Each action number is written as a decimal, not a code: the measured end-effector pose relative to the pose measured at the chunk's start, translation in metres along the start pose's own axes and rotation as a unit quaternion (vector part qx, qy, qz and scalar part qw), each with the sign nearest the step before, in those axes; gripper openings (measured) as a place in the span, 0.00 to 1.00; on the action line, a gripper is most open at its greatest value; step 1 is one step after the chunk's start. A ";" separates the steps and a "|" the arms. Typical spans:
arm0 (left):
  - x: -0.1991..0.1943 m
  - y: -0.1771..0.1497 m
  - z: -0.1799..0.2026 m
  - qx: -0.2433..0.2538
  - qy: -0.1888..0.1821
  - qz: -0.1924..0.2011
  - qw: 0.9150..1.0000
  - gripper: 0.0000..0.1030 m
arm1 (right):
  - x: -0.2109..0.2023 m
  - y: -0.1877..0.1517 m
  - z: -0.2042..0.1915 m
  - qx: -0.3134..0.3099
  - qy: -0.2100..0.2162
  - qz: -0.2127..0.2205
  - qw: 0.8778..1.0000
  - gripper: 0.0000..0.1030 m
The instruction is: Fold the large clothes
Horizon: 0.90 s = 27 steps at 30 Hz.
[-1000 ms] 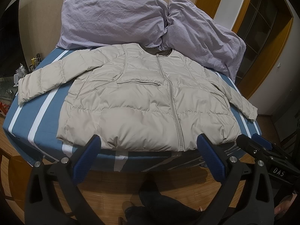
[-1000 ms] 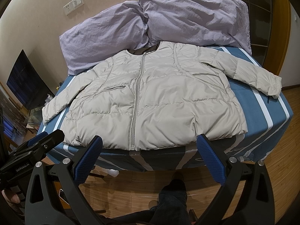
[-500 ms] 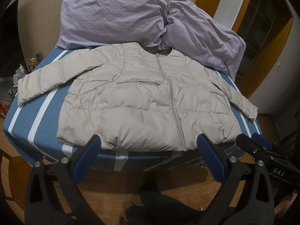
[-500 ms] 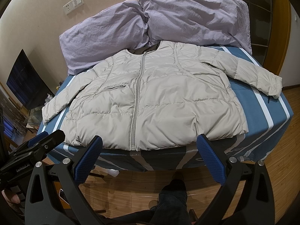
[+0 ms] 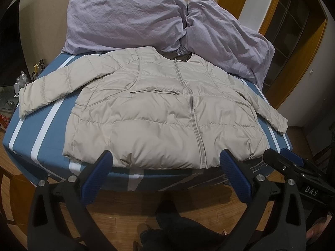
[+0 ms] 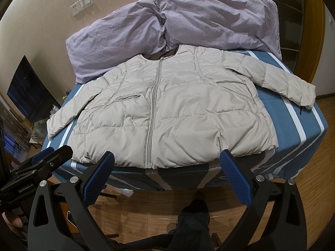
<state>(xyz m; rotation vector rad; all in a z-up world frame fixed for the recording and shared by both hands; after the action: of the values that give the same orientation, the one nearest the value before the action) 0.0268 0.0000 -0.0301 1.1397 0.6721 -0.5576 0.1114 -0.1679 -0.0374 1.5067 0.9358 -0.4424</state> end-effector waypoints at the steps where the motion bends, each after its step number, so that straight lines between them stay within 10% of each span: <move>1: 0.000 0.000 0.000 0.000 0.000 0.000 1.000 0.98 | 0.000 0.000 0.000 0.000 0.000 0.000 1.000 0.99; 27: 0.038 0.015 -0.012 -0.012 0.019 -0.022 1.000 0.98 | 0.037 0.029 0.046 0.071 -0.021 -0.026 0.997 0.99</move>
<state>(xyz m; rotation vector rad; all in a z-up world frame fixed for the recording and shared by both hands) 0.0612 0.0137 -0.0513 1.1187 0.7354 -0.5646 0.1672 -0.1984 -0.0546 1.5973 0.9284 -0.5865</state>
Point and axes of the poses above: each gripper's, at about its wrist camera, not at the fingertips, and x roughly the way its jaws point, z to its right, y to its top, the point moved 4 cm from there along x, roughly the way its jaws point, and after that the axes turned 4 degrees about -y, right-handed, at the moved point
